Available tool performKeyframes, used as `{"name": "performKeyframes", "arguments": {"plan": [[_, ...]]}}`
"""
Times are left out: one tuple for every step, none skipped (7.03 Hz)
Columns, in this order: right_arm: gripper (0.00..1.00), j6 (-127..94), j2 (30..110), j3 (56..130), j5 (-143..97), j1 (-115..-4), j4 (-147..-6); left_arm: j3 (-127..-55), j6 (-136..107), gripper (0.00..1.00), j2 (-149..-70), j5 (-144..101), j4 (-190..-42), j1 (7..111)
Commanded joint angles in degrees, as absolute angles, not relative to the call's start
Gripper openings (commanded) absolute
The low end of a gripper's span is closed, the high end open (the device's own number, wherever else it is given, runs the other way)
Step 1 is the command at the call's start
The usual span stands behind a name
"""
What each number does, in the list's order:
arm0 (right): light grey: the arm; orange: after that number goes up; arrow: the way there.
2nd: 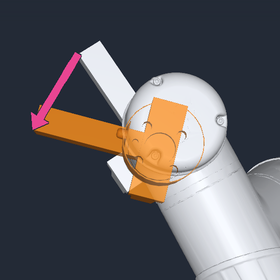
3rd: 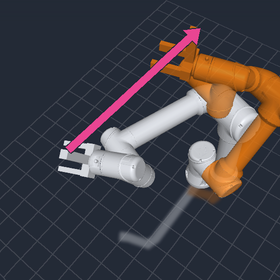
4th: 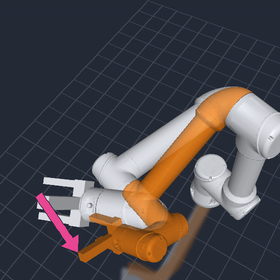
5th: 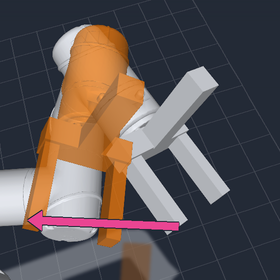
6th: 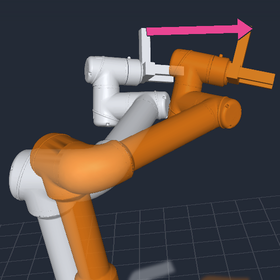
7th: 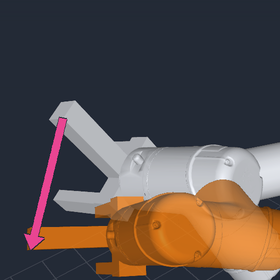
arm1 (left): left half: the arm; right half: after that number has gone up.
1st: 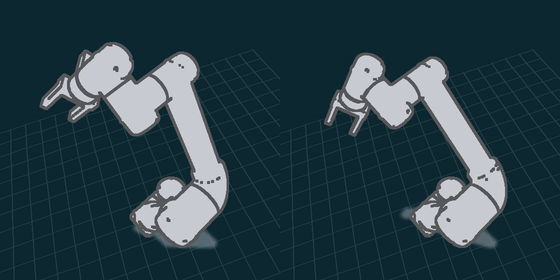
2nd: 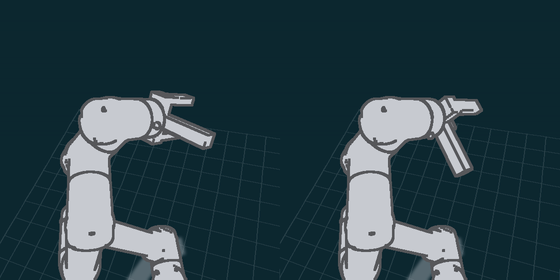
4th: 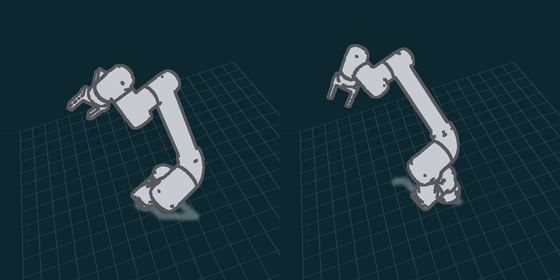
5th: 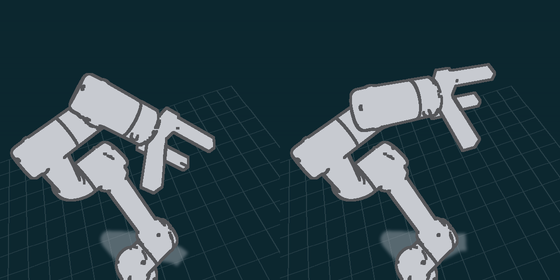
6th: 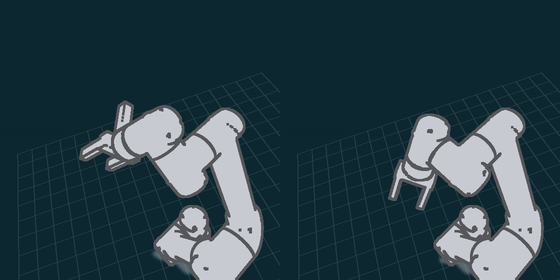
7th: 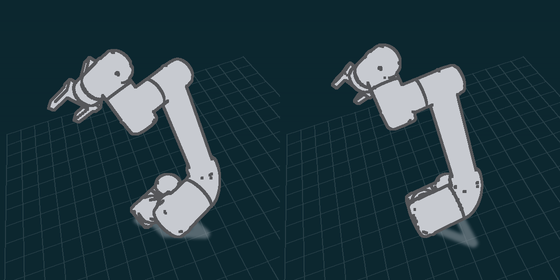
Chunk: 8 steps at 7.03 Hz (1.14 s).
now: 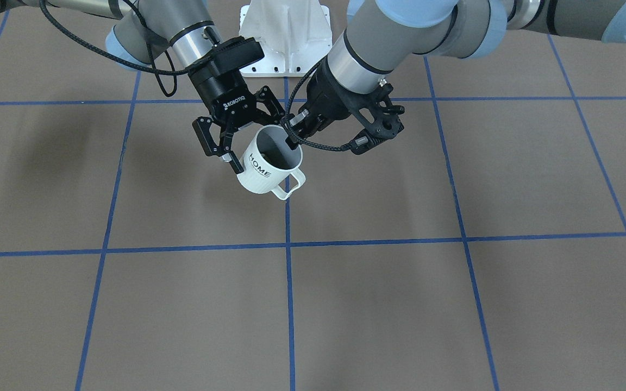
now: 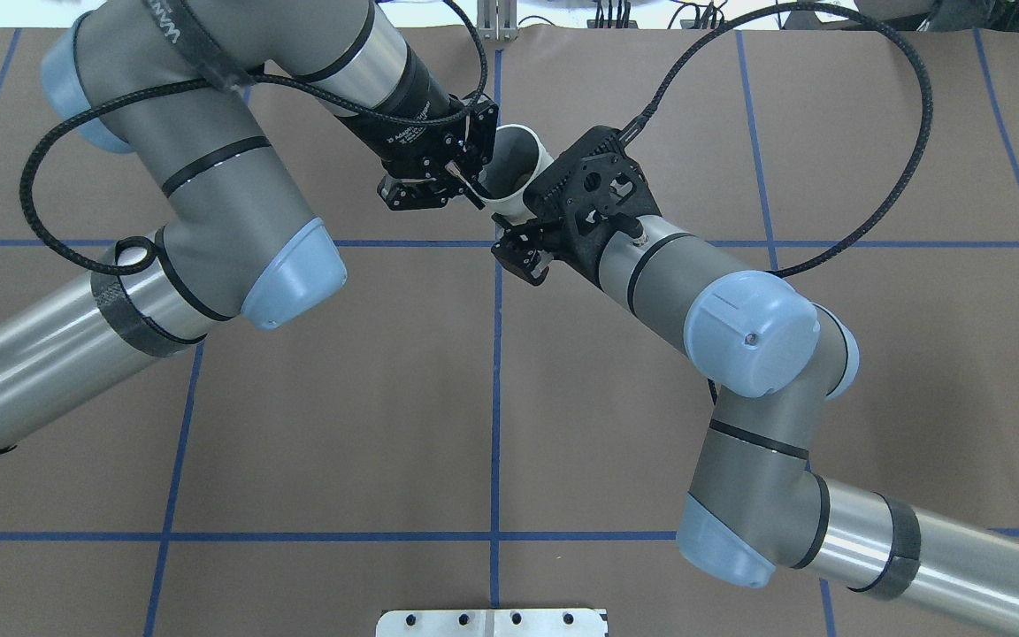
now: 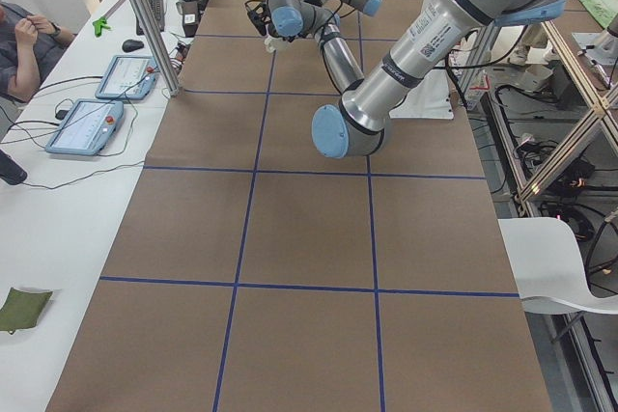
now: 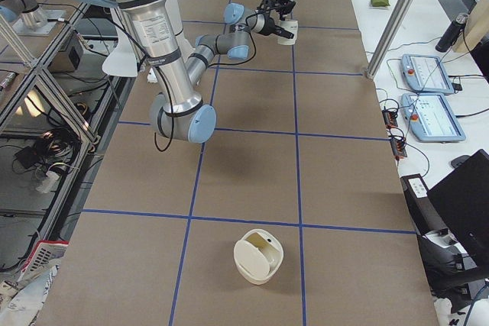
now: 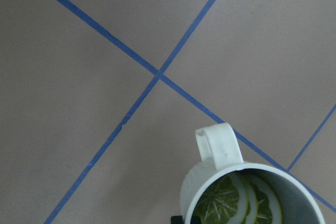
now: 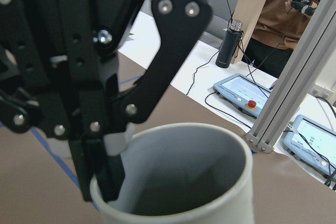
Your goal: Left arm hands cup to right arm to dump lemon
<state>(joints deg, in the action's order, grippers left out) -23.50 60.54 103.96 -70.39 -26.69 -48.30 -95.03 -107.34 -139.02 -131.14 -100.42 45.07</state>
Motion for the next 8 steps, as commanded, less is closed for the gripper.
{"name": "performKeyframes", "arguments": {"plan": [[0.99,-23.47,60.82,103.89,-70.31,-26.54,-48.34,-96.15,-107.40,0.00,-139.04,-131.31,-100.46,44.91],[0.99,-23.47,60.91,103.89,-70.31,-26.46,-48.34,-96.15,-107.32,0.00,-138.96,-132.96,-100.46,44.91],[0.99,-23.47,60.91,103.89,-70.31,-26.37,-48.34,-96.15,-107.31,0.00,-138.96,-133.15,-100.55,44.91],[0.99,-23.47,61.00,103.89,-70.40,-26.28,-48.34,-96.15,-107.31,0.00,-139.04,-133.15,-100.55,44.91],[0.99,-23.47,61.00,103.89,-70.40,-26.28,-48.34,-96.15,-107.31,0.00,-138.96,-133.15,-100.55,44.91],[0.95,-23.29,61.00,103.97,-70.57,-26.28,-48.34,-96.15,-107.23,0.00,-139.04,-133.15,-100.72,44.91],[0.65,-20.25,60.91,104.06,-70.66,-25.67,-48.43,-96.15,-107.23,0.24,-138.96,-133.15,-100.72,44.91],[0.39,-18.91,61.17,103.98,-70.58,-25.23,-48.86,-96.15,-106.62,0.98,-138.96,-133.07,-100.72,44.91]]}}
